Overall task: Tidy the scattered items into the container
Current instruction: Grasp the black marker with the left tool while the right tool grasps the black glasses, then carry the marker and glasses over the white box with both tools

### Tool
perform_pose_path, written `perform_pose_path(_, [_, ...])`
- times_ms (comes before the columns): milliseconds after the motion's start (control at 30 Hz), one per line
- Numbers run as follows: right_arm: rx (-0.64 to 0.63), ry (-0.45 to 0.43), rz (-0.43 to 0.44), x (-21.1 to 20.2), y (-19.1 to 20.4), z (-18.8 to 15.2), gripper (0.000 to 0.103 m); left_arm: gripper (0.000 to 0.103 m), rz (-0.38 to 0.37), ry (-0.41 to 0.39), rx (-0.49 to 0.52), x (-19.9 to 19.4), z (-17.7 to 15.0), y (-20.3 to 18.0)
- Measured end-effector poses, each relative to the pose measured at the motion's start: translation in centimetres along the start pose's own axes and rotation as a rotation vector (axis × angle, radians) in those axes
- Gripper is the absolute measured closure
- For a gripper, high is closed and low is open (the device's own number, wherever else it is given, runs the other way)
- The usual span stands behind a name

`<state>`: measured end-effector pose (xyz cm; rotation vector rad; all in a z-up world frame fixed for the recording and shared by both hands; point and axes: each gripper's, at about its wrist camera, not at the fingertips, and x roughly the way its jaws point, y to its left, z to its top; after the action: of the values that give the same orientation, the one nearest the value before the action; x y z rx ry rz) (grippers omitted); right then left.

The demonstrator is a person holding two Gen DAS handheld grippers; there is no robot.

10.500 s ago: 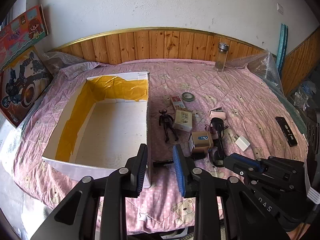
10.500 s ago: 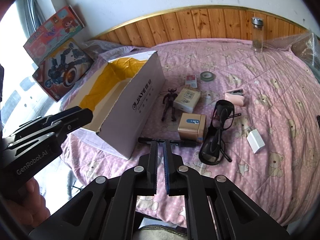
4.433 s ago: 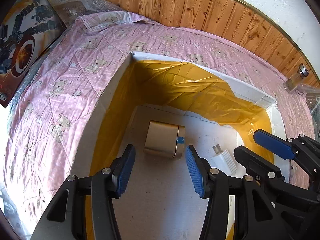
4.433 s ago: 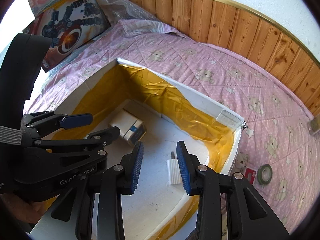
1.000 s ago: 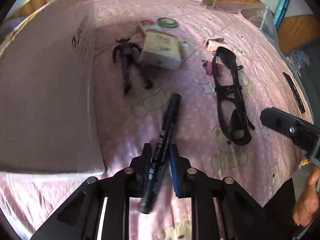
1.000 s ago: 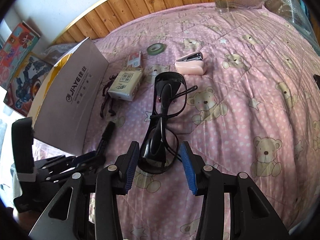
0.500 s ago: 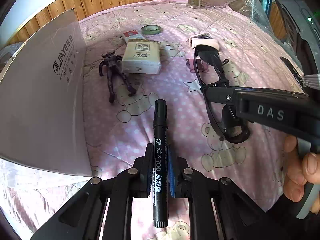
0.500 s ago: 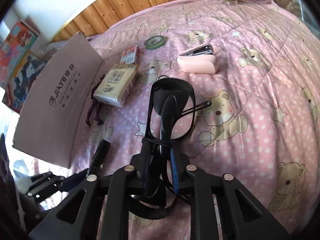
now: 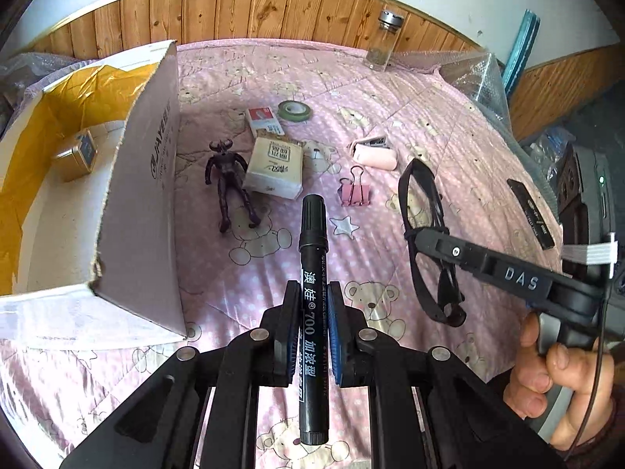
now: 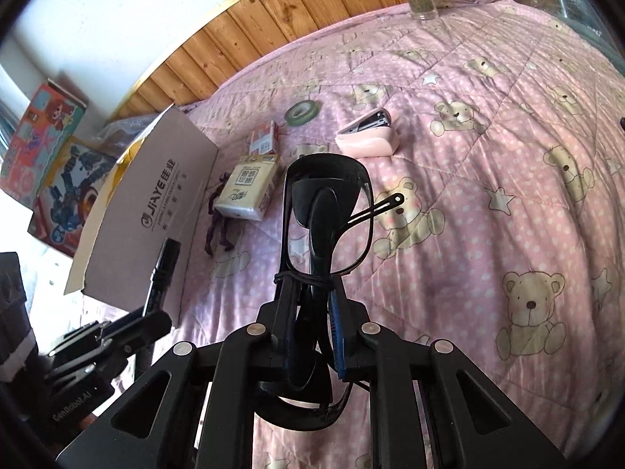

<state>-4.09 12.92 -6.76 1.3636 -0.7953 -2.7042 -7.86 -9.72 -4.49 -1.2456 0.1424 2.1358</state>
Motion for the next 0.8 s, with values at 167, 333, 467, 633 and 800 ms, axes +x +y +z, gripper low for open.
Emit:
perform_pose_path(167, [-0.054,0.006,0.003,-0.5,1.9,-1.6,0.087,0.089,-0.028,-0.035,-0.017,-1.6,0.6,-0.4])
perform_pose_path(333, [-0.102,-0.016,-0.002,-1.9,3.8,-2.2,0.087,0.089,-0.027,-0.066,-0.026,-3.0,0.5,-0.3])
perform_pose_path(467, [-0.136,-0.036,0.003,-2.9,5.4,-2.4,0.087,0.089,-0.022,-0.098,-0.036,-4.5,0.7,0.0])
perform_pose_path(633, [-0.186,-0.053,0.017,-3.9,7.7,-2.8,0.087,0.089,-0.02,-0.138,-0.045,-6.3,0.7,0.3])
perform_pose_path(800, [-0.245,-0.077,0.021,-5.0,10.1,-3.1,0.087,0.089,-0.013,-0.167,-0.063,-7.9,0.6,1.1])
